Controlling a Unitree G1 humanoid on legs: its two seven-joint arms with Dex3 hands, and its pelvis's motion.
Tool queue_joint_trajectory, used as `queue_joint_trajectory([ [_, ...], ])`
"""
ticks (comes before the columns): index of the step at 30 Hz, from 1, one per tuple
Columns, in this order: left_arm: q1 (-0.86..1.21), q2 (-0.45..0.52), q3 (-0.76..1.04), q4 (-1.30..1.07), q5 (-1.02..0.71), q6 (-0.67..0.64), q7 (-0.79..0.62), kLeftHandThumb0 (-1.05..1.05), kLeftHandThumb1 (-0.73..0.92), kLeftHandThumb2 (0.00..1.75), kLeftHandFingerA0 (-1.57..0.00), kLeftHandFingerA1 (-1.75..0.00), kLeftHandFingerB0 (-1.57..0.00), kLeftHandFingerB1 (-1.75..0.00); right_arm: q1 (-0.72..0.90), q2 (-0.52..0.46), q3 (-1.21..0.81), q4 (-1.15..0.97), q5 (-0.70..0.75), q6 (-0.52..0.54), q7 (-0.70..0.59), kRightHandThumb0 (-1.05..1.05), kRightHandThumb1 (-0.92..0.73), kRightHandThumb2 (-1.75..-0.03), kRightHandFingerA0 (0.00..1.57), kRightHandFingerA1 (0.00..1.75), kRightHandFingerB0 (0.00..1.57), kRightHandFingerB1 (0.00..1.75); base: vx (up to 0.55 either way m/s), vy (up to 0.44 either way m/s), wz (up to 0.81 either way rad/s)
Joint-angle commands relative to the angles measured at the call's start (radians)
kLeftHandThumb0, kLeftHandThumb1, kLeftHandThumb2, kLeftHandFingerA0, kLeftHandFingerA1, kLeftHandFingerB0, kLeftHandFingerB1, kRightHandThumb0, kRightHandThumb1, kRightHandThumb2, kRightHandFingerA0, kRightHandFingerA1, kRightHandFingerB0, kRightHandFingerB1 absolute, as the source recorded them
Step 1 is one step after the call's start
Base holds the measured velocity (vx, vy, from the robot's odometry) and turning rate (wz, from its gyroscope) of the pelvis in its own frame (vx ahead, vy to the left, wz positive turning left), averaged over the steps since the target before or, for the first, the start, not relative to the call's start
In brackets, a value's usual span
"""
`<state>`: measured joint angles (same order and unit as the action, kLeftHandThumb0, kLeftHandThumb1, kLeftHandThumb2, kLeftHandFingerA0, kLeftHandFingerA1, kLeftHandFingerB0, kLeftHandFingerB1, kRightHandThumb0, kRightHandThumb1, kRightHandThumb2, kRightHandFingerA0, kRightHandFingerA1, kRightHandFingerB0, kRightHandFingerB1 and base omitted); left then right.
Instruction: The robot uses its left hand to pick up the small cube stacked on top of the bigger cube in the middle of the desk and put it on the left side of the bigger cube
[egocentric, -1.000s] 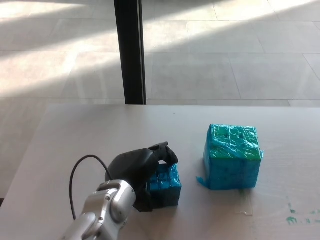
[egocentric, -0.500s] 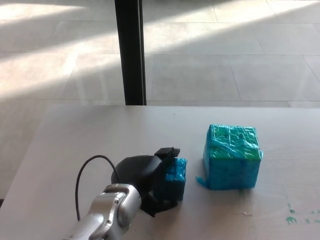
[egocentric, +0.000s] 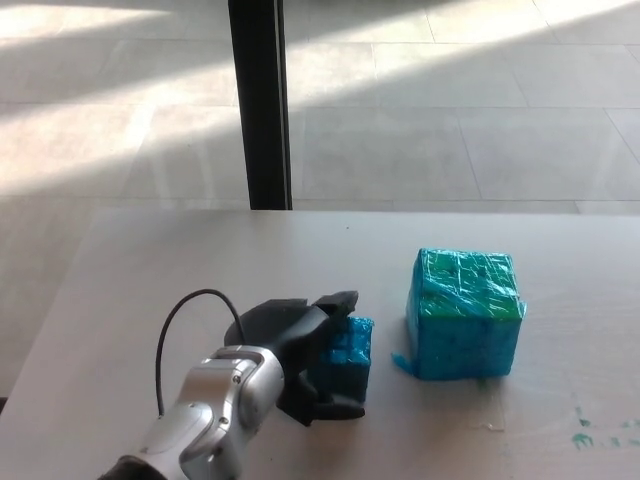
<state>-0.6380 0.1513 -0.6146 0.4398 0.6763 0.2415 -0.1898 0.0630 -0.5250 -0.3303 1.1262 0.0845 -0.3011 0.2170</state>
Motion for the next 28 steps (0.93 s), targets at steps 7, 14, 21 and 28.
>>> queue_joint_trajectory([
  [7, -0.059, 0.219, 0.143, -0.289, 0.007, 0.089, -0.225, -1.04, 0.57, 0.91, 0.0, 0.0, 0.0, 0.0, -0.001, -0.023, -0.014, -0.009, 0.015, 0.027, -0.009, -0.58, -0.74, -0.63, 0.39, 0.68, 0.43, 0.42, 0.0, 0.0, 0.0],
  [14, 0.082, 0.432, 0.322, -0.359, -0.031, 0.054, -0.209, -1.01, 0.78, 0.64, 0.0, 0.0, 0.0, 0.0, 0.001, -0.028, -0.022, -0.004, 0.02, 0.043, 0.0, -0.58, -0.74, -0.63, 0.4, 0.62, 0.42, 0.41, 0.0, 0.0, 0.0],
  [21, 0.295, 0.528, 0.549, -0.286, -0.114, 0.014, -0.09, -0.98, 0.58, 1.01, 0.0, -0.08, 0.0, 0.0, 0.017, -0.034, -0.015, -0.025, 0.006, 0.045, -0.001, -0.6, -0.76, -0.63, 0.41, 0.65, 0.41, 0.41, 0.0, 0.0, 0.0],
  [28, 0.47, 0.447, 0.917, -0.115, -0.39, -0.199, 0.011, -0.79, 0.49, 0.93, -0.03, -0.29, -0.03, -0.2, 0.003, -0.041, -0.021, -0.01, 0.013, 0.053, 0.004, -0.57, -0.74, -0.62, 0.43, 0.68, 0.44, 0.42, 0.0, 0.0, 0.0],
])
